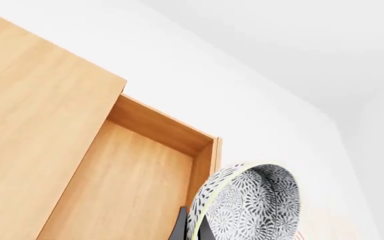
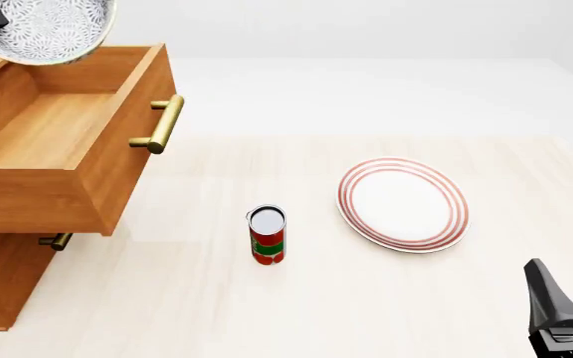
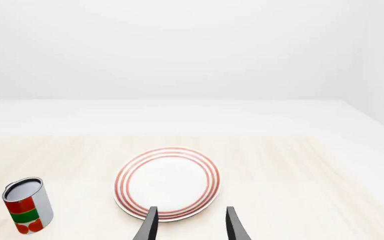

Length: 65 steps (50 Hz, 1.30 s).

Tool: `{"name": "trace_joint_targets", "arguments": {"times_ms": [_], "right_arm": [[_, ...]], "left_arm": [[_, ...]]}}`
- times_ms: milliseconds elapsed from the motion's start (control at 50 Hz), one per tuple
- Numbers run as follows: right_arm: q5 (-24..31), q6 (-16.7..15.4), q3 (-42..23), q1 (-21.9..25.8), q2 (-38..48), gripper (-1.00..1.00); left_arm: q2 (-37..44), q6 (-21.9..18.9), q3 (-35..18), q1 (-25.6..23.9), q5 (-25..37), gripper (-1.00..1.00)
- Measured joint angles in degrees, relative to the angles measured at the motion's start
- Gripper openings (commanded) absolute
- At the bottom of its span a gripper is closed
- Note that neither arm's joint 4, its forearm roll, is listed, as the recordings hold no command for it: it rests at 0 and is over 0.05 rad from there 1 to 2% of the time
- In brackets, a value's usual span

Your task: Put the bowl in the top drawer of the cabinet.

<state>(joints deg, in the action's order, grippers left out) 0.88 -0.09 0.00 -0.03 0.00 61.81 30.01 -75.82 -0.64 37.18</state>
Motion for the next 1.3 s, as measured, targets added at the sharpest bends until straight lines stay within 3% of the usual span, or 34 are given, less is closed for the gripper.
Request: {"name": "trace_joint_targets", "arguments": {"times_ms": [780,1300], "right_arm": [[0.00,0.00,0.00,0.00,0.00,1.00],[-0.01,0.00,0.00,0.00,0.00,1.00]], "left_arm": [[3.32,-1.55,-3.74,3.52,3.88,-1.00],[4.84,-2.02,-3.39,4.45,4.79,-1.00]]}}
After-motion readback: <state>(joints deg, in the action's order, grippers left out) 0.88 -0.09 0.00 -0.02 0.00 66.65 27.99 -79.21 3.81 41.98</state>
